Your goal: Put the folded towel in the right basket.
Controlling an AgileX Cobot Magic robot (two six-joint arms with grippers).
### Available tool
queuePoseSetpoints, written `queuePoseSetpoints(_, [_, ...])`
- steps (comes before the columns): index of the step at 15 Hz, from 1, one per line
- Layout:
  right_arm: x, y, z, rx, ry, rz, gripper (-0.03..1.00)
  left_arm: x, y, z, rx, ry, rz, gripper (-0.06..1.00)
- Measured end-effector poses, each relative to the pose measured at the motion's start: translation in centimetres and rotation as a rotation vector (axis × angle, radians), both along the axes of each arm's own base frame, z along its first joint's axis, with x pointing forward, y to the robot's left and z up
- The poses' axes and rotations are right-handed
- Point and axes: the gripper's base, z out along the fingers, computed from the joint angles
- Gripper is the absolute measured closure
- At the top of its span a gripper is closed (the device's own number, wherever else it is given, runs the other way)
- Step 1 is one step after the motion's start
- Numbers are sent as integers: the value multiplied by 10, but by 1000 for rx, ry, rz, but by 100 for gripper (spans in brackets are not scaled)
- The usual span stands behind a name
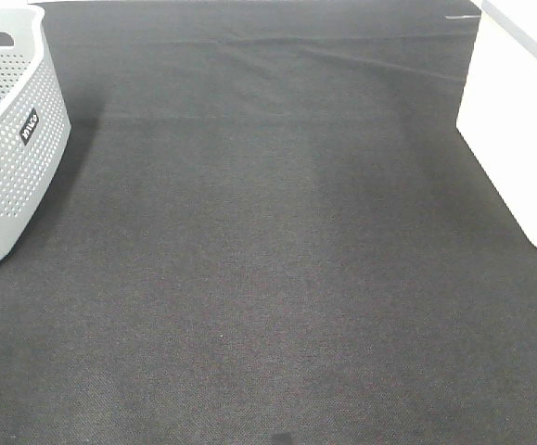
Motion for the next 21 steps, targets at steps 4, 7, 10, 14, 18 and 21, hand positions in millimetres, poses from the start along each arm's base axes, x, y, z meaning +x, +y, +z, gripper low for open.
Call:
queuePoseSetpoints(4, [-81,-8,-30,8,-91,0,21,0,0,0,0,0,0,-2])
queuePoseSetpoints(7, [-116,-11,-38,25,-294,3,21,0,0,0,0,0,0,-2])
queuePoseSetpoints(10, [-145,-13,-42,40,-554,34,21,0,0,0,0,0,0,-2])
queuePoseSetpoints(14, [-170,-13,-39,53,-725,67,21,0,0,0,0,0,0,-2])
queuePoseSetpoints(18, [-173,-13,-39,55,-744,67,21,0,0,0,0,0,0,-2])
queuePoseSetpoints(21, [-173,-13,-39,52,-744,60,21,0,0,0,0,0,0,-2])
